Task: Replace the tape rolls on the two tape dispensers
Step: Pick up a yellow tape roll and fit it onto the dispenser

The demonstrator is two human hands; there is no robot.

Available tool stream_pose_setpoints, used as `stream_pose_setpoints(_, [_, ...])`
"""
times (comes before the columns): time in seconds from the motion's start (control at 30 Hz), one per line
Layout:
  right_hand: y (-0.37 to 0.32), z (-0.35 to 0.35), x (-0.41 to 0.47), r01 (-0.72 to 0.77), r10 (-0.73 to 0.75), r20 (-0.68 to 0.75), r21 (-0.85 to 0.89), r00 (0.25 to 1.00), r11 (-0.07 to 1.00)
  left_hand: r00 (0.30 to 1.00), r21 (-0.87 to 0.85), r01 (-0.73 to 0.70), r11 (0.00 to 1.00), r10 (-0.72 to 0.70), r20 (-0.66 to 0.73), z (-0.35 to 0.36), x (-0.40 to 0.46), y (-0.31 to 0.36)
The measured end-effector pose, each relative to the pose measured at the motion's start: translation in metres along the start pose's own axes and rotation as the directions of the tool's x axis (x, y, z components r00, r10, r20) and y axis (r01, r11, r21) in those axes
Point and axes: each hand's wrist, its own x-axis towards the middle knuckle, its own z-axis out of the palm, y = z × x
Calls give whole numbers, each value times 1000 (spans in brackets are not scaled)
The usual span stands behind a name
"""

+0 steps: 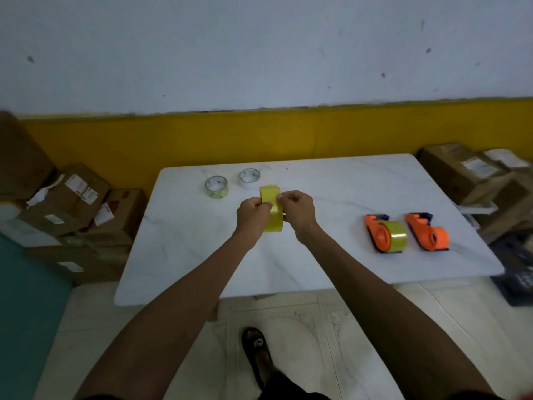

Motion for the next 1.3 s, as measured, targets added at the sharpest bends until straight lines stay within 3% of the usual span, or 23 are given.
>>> stream_pose_setpoints(0.4, [32,-160,-38,-27,40,-209,62,977,998,973,52,-43,998,30,230,133,-74,25])
stream_pose_setpoints(0.93, [71,-428,18,-91,101,-333,45,937,995,927,30,15,999,-26,373,409,-104,75])
stream_pose_setpoints(1.3, [103,-497,71,-232,242,-356,72,903,970,883,61,85,995,-103,458,503,-74,67])
